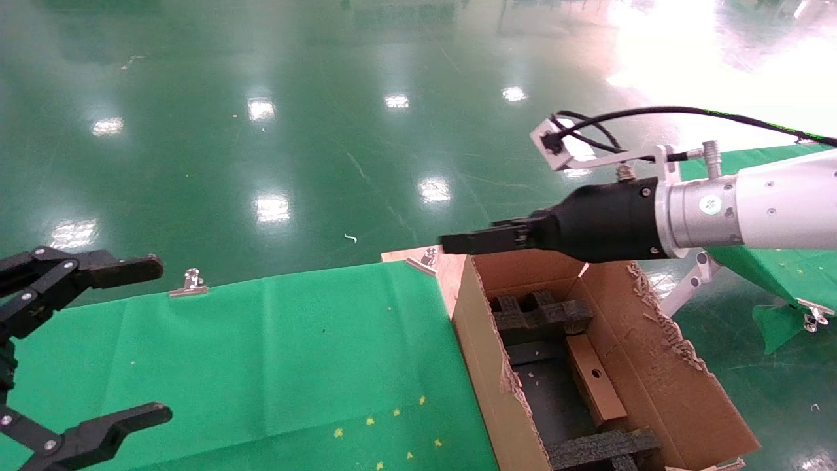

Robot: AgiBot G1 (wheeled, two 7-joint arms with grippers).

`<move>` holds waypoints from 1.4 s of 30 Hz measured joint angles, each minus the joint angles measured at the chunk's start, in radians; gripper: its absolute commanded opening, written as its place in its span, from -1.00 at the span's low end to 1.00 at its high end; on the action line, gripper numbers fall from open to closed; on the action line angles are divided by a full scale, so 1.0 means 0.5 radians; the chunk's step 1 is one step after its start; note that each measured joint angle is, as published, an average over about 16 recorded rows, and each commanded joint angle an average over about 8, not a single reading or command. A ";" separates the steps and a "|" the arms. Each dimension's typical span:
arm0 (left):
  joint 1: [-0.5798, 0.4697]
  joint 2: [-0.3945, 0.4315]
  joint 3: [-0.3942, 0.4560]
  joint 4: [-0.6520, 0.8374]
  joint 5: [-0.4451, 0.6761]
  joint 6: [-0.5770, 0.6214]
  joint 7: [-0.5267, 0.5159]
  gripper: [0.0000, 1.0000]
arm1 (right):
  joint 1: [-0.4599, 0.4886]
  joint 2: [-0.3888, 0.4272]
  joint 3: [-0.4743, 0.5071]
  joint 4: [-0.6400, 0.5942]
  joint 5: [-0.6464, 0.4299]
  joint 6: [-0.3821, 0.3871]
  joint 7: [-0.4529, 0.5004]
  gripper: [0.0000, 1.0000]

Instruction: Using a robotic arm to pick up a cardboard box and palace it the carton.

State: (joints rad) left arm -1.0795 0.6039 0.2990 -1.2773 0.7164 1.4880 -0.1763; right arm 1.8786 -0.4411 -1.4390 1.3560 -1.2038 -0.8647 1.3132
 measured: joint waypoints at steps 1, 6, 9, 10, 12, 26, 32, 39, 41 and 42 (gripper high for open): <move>0.000 0.000 0.000 0.000 0.000 0.000 0.000 1.00 | -0.022 -0.004 0.037 -0.002 0.020 -0.022 -0.035 1.00; 0.000 0.000 0.001 0.000 0.000 0.000 0.000 1.00 | -0.160 -0.034 0.236 -0.014 0.101 -0.130 -0.228 1.00; 0.000 0.000 0.001 0.001 -0.001 0.000 0.001 1.00 | -0.248 -0.052 0.361 -0.022 0.152 -0.198 -0.350 1.00; 0.000 0.000 0.001 0.001 -0.001 0.000 0.001 1.00 | -0.277 -0.058 0.404 -0.025 0.169 -0.221 -0.392 1.00; -0.001 0.000 0.001 0.001 -0.001 0.000 0.001 1.00 | -0.335 -0.071 0.487 -0.030 0.203 -0.267 -0.473 1.00; -0.001 -0.001 0.002 0.001 -0.002 -0.001 0.001 1.00 | -0.743 -0.157 1.074 -0.066 0.441 -0.585 -1.042 1.00; -0.001 -0.001 0.003 0.001 -0.002 -0.001 0.002 1.00 | -0.919 -0.194 1.327 -0.082 0.544 -0.723 -1.288 1.00; -0.001 -0.001 0.004 0.001 -0.002 -0.001 0.002 1.00 | -1.123 -0.238 1.621 -0.100 0.663 -0.883 -1.574 1.00; -0.001 -0.001 0.004 0.001 -0.003 -0.001 0.002 1.00 | -1.182 -0.250 1.706 -0.106 0.698 -0.929 -1.656 1.00; -0.001 -0.001 0.004 0.001 -0.003 -0.001 0.002 1.00 | -1.211 -0.256 1.747 -0.108 0.715 -0.951 -1.696 1.00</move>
State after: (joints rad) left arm -1.0801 0.6032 0.3010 -1.2770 0.7151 1.4874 -0.1752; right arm 1.2731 -0.5692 -0.5653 1.3019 -0.8465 -1.3404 0.4651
